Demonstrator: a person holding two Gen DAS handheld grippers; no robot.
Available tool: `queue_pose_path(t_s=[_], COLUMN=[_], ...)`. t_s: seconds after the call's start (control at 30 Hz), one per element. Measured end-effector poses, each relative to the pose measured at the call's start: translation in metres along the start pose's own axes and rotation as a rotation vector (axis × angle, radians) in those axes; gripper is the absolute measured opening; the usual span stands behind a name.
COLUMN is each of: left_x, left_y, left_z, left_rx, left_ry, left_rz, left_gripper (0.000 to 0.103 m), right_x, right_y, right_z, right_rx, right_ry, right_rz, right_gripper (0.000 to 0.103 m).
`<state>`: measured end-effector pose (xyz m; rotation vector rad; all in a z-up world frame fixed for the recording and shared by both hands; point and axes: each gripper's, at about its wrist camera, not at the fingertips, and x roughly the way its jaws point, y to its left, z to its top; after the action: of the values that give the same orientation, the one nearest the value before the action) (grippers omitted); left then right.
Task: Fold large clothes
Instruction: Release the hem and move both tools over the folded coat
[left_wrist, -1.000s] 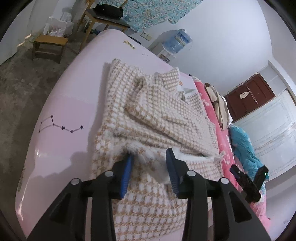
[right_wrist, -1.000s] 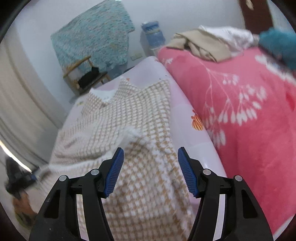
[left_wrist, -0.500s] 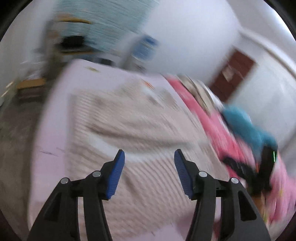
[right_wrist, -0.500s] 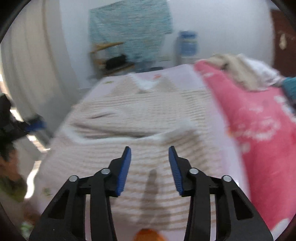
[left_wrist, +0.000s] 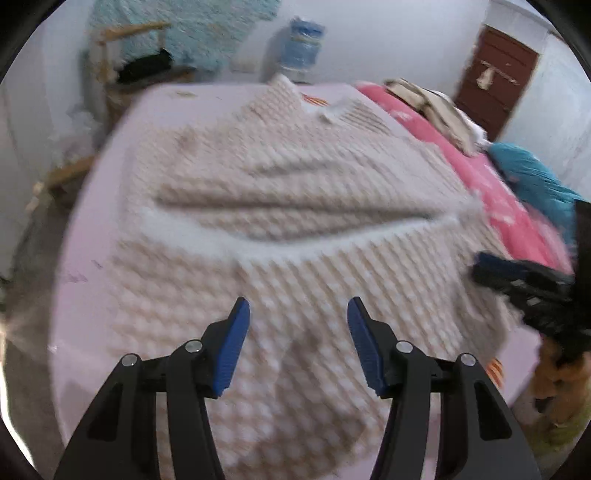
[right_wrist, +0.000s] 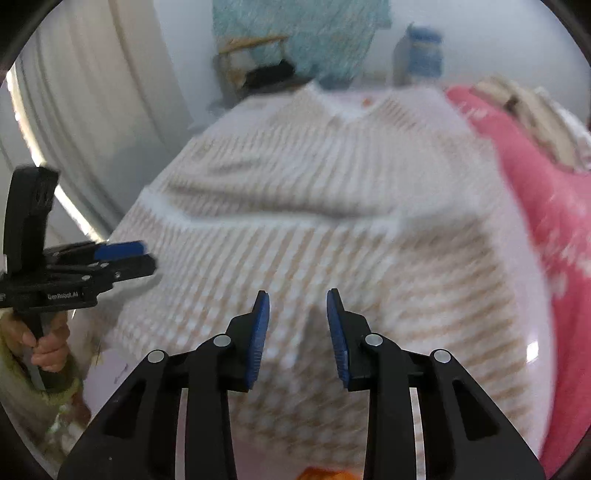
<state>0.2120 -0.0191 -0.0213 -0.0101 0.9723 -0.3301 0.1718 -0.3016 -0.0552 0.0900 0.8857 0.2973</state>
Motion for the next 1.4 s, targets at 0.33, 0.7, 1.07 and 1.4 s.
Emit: queue_pose_path(t_s=[0.33, 0.7, 1.07, 1.4], left_x=[0.033, 0.034, 0.033, 0.032], left_y=[-0.011, -0.009, -0.011, -0.013], left_z=[0.008, 0.008, 0.008, 0.009], left_rx=[0.02, 0.014, 0.015, 0.023], left_ry=[0.08, 0.076, 0.078, 0.068], left_rz=[0.252, 0.251, 0.256, 0.282], left_gripper=[0.059, 0.06, 0.061, 0.065], right_x=[0.005, -0.034, -0.033, -0.027], right_y=[-0.029, -0.027, -0.027, -0.001], right_z=[-0.007, -0.046, -0.026, -0.03], right_rx=[0.049, 0.022, 0.036, 0.039], right_ry=[0.054, 0.068, 0.028, 0.036], right_rz=[-0.117, -0.23, -0.193, 0.013], right_gripper=[0.036, 0.062, 0.071, 0.071])
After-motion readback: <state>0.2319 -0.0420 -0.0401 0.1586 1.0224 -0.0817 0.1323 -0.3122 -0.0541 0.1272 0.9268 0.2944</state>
